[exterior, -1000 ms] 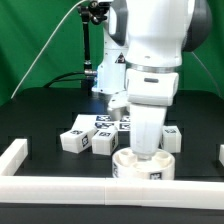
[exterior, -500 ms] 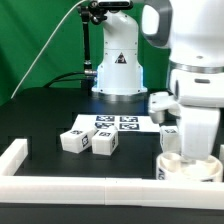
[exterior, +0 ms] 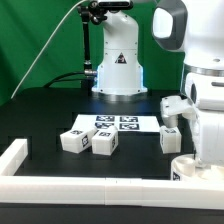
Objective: Assemble stool
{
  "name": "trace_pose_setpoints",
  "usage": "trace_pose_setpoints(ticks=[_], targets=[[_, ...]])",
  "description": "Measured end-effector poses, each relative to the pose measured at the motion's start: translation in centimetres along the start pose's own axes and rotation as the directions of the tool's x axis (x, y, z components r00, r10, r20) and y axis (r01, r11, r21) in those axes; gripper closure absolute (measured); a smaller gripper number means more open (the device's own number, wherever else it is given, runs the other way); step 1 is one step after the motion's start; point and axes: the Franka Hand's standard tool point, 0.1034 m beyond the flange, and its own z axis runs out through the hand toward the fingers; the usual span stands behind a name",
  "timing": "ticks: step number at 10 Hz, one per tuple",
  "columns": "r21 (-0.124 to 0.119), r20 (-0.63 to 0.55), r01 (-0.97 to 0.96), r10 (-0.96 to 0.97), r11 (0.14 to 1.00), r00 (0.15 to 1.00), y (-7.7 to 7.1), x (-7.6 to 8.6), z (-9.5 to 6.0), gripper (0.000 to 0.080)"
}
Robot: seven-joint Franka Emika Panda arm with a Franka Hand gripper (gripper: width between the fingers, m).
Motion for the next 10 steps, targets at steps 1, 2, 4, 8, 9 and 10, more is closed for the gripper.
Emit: trace_pose_setpoints(ticks=[1,2,4,8,9,10], targets=[[0.000,0.000,-0.007,0.007,1.000,1.000,0.0,0.0,0.0,0.0768],[0.000,0.000,-0.007,0.007,1.000,1.000,0.0,0.0,0.0,0.0768],[0.000,0.000,-0.007,0.007,1.000,1.000,0.0,0.0,0.0,0.0519],[-0.017,0.000,-0.056,0.056,0.998,0.998,-0.1,0.3,-1.0,0.0214],[-0.032,0.003,-0.085,0.085,0.996,0.996,-0.5,0.6,-2.3,0.0161],[-0.043,0.006,-0.096,0.096,0.994,0.995,-0.8,0.8,-3.3,0.0153]])
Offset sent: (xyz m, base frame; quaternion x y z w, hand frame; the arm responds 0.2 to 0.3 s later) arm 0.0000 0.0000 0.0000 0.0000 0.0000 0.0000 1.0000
